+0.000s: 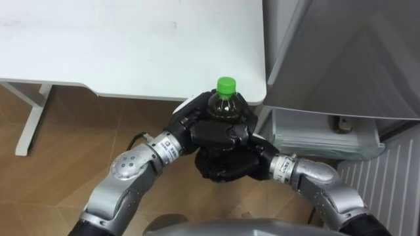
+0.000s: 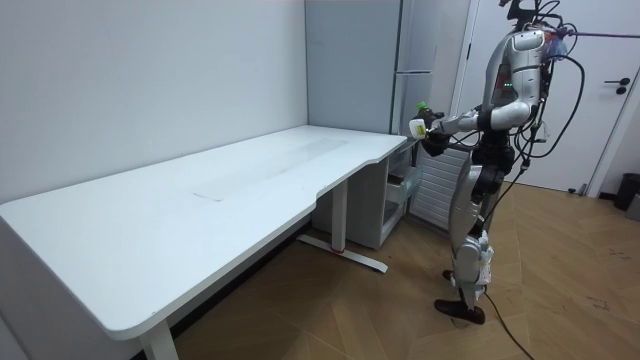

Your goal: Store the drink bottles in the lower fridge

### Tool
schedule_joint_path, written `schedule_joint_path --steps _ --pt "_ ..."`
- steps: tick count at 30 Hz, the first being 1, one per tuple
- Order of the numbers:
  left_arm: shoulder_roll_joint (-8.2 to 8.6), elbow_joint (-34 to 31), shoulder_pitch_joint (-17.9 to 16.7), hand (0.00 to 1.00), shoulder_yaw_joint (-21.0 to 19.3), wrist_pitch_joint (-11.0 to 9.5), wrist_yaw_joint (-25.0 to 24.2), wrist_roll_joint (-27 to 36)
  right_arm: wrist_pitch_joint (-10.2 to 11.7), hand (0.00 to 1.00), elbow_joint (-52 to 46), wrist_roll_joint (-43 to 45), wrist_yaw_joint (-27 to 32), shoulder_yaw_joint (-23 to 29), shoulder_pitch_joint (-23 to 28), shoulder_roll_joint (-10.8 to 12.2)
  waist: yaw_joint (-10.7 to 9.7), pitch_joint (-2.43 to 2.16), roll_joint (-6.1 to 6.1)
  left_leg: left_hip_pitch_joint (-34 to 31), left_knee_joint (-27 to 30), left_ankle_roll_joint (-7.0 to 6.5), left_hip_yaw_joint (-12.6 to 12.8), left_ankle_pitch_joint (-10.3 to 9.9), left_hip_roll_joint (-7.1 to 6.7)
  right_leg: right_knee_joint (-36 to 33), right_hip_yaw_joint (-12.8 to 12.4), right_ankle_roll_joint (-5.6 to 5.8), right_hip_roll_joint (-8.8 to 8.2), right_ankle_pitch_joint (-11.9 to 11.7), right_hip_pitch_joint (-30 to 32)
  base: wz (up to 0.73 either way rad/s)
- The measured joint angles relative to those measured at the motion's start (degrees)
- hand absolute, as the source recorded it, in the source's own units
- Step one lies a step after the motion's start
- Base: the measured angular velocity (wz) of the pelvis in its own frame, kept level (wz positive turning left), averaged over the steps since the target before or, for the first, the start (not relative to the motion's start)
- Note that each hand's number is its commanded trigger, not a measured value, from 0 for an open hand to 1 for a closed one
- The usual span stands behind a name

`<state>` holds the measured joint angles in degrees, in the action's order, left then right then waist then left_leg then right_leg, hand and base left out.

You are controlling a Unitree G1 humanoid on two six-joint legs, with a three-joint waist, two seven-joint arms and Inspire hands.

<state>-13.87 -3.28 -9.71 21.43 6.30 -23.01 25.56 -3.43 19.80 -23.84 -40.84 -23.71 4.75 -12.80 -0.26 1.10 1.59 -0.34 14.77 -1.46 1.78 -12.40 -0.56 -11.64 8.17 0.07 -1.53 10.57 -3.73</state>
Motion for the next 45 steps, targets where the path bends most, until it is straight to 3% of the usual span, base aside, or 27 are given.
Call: schedule_joint_path --steps 17,27,33,36,40,43,45 --pt "-0.19 0.0 0.0 0.00 -0.6 0.0 0.2 -0.5 -0.4 1.00 0.0 -2.3 -0.5 -0.8 0.3 -0.4 -0.1 -0.17 -0.19 0.2 0.0 0.00 0.0 0.0 -0.01 0.0 0.1 0.00 0.00 0.0 -0.2 0.00" --pt "-0.08 -0.1 0.2 0.00 -1.6 -1.4 0.7 -3.9 -0.4 1.00 0.2 -3.1 -1.3 -0.8 0.3 -0.5 0.4 -0.12 -0.14 0.5 -0.2 -0.01 0.4 0.0 0.04 0.0 -0.1 0.00 0.01 0.0 -0.1 -0.01" --pt "-0.20 -0.3 2.6 0.00 -1.7 -1.8 1.0 -6.6 -0.4 1.00 0.1 -3.1 -1.3 0.4 0.2 -0.2 0.8 0.02 -0.59 0.5 0.0 -0.02 0.0 0.0 0.08 0.0 0.0 0.00 0.02 0.0 0.0 0.01" --pt "-0.61 -4.1 2.9 0.00 -4.1 -2.0 0.1 -7.1 -0.4 1.00 0.1 -3.1 -1.5 0.8 0.4 -0.4 0.8 0.01 -0.67 0.2 0.0 -0.01 -0.2 0.0 0.09 0.1 0.0 0.00 0.07 0.0 0.0 0.00" --pt "-0.58 -12.8 4.2 0.00 -9.3 -5.9 0.6 -7.0 -0.4 1.00 0.1 -3.0 -1.8 0.8 1.1 -1.1 1.4 -0.07 -0.88 0.9 -0.2 -0.02 0.1 0.0 0.09 0.1 -0.2 0.00 0.02 0.0 -0.2 -0.04" --pt "-0.34 -15.4 5.3 0.00 -12.2 -8.6 1.7 -7.1 -0.4 1.00 0.1 -2.8 -1.9 1.3 1.8 -1.7 2.3 -0.18 -1.36 1.2 -0.4 -0.02 0.5 0.0 0.16 0.1 -0.3 0.01 -0.05 0.0 -0.3 -0.06" --pt "-0.29 -15.8 5.2 0.00 -13.0 -9.1 2.8 -7.2 -0.4 1.00 0.1 -2.6 -1.9 2.0 2.4 -2.0 2.5 -0.26 -1.62 1.3 -0.4 -0.03 0.5 0.0 0.13 0.1 -0.3 0.01 -0.04 0.0 -0.3 0.00"
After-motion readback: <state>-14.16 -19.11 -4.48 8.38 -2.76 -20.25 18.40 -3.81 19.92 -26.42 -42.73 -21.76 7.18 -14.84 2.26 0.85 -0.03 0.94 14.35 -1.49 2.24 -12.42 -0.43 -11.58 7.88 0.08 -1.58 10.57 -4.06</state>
